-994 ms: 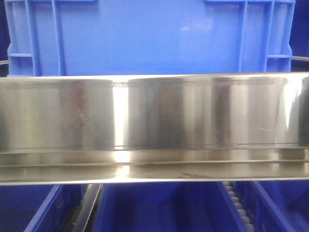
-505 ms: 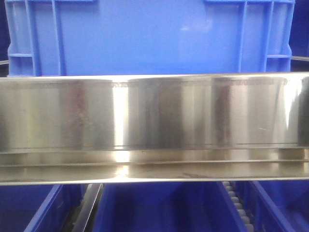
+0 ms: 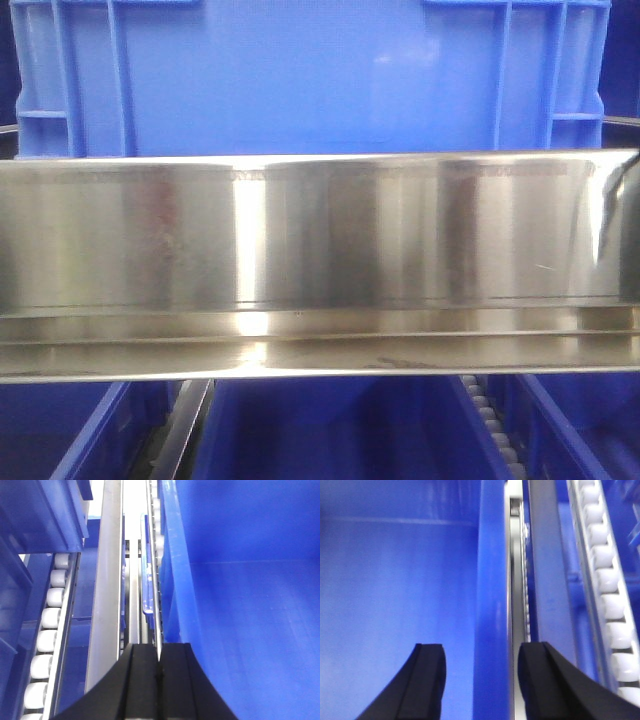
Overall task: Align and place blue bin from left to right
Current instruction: 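Close both grippers on opposite side walls of the blue bin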
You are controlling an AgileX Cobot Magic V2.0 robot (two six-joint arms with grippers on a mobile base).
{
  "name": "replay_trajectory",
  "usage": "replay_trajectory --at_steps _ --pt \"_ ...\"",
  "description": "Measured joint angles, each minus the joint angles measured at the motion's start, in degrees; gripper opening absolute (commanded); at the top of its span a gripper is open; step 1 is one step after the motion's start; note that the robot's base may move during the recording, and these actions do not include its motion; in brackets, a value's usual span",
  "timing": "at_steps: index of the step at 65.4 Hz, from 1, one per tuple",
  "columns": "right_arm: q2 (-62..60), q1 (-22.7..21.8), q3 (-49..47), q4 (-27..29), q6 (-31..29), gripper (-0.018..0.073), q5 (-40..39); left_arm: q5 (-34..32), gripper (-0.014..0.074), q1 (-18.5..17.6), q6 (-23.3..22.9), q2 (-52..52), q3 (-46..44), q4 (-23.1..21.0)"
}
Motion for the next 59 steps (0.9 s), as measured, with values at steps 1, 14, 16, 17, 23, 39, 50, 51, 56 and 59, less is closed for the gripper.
replay_trajectory --at_steps 1,14,16,17,23,39,50,51,56,59 --pt "0.1 0.0 0.0 0.0 0.1 0.0239 0.0 0.0 -0.0111 0.0 0.0 0.0 0.0 0.0" --pt "0.4 0.0 0.0 0.0 0.2 0.0239 -0.1 0.1 -0.0111 0.0 0.0 0.0 0.0 0.0" --pt "0.4 0.0 0.0 0.0 0.2 0.0239 -0.1 0.1 -0.0111 0.0 0.0 0.0 0.0 0.0" --pt "0.4 0.0 0.0 0.0 0.2 0.0239 -0.1 0.1 -0.0111 0.0 0.0 0.0 0.0 0.0" --pt "0.4 0.0 0.0 0.0 0.2 0.0239 -0.1 0.3 -0.0071 0.0 0.0 0.0 0.0 -0.1" --pt "0.4 0.0 0.0 0.0 0.2 0.0239 -0.1 0.3 0.0285 -3.0 -1.1 1.0 0.0 2.1" --pt "0.4 0.0 0.0 0.0 0.3 0.0239 -0.1 0.3 0.0284 -5.5 -6.4 3.0 -0.1 7.1" --pt "0.4 0.0 0.0 0.0 0.3 0.0239 -0.1 0.3 0.0283 -5.6 -6.6 3.1 -0.1 7.2" --pt "0.4 0.0 0.0 0.0 0.3 0.0239 -0.1 0.5 0.0283 -5.6 -7.1 3.9 -0.1 7.4" --pt "0.4 0.0 0.0 0.0 0.3 0.0239 -0.1 0.7 0.0283 -5.6 -7.3 4.3 -0.1 7.4"
